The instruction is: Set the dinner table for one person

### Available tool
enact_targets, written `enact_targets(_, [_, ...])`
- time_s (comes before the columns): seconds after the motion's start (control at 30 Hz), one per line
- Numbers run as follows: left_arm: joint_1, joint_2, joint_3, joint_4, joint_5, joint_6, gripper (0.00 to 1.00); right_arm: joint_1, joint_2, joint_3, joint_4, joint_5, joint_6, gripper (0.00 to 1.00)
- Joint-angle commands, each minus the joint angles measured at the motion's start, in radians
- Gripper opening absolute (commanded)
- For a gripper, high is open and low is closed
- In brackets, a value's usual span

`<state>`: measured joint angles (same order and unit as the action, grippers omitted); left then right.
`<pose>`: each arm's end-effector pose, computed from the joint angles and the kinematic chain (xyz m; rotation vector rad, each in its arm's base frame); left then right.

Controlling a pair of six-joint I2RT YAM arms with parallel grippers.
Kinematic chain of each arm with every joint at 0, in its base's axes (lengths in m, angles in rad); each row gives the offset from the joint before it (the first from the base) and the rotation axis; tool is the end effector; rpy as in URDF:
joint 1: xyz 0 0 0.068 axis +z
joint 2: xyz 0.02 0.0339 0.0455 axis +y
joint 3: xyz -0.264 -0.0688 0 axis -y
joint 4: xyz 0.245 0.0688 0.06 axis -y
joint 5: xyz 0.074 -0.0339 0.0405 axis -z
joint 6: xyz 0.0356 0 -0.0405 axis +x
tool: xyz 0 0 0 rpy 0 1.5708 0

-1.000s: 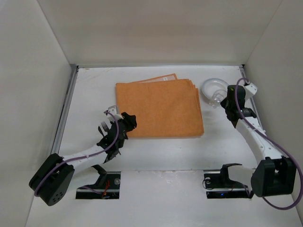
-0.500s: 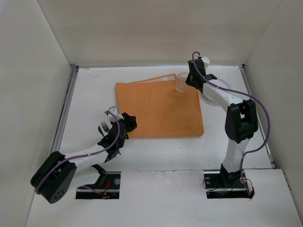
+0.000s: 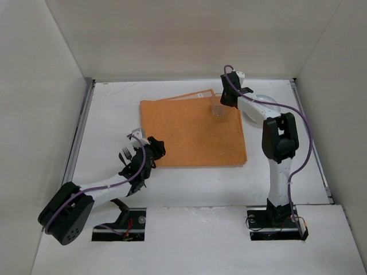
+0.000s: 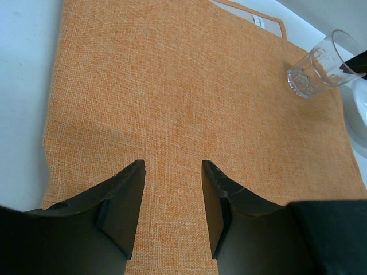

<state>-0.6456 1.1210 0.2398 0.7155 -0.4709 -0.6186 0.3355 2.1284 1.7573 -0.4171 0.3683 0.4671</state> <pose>0.1788 -0.1145 0.1830 -0.3246 1.7165 -0.5250 0.4625 0.1477 0.2286 0.3257 2.2705 -0.0236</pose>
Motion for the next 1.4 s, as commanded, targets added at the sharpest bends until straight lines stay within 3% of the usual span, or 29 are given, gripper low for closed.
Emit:
enact_targets(0.0, [0.007, 0.016, 0.007, 0.053, -0.003, -0.007, 0.42, 0.009, 0.019, 0.057, 0.003, 0.029, -0.019, 0.21])
enact_targets(0.1, [-0.001, 0.01, 0.009, 0.055, 0.0, -0.006, 0.42, 0.009, 0.027, 0.057, 0.005, 0.034, -0.022, 0.25])
enact_targets(0.27, [0.005, 0.013, 0.006, 0.064, 0.003, -0.007, 0.42, 0.009, -0.017, 0.047, 0.011, 0.023, -0.021, 0.46])
enact_targets(0.57, [-0.001, 0.016, 0.007, 0.064, 0.006, -0.007, 0.42, -0.032, -0.364, -0.174, 0.101, -0.061, -0.002, 0.63])
enact_targets(0.77, [-0.005, 0.01, 0.007, 0.067, 0.011, -0.007, 0.42, -0.212, -0.6, -0.594, 0.345, -0.086, 0.152, 0.63])
enact_targets(0.9, [-0.007, 0.022, 0.007, 0.071, 0.014, -0.009, 0.42, -0.368, -0.636, -0.824, 0.546, -0.224, 0.298, 0.65])
enact_targets(1.07, [-0.018, 0.048, 0.015, 0.09, 0.014, -0.004, 0.42, -0.476, -0.559, -0.92, 0.678, -0.351, 0.409, 0.64])
enact_targets(1.37, [-0.019, 0.028, 0.006, 0.093, 0.015, -0.001, 0.42, -0.56, -0.417, -0.952, 0.857, -0.385, 0.576, 0.65])
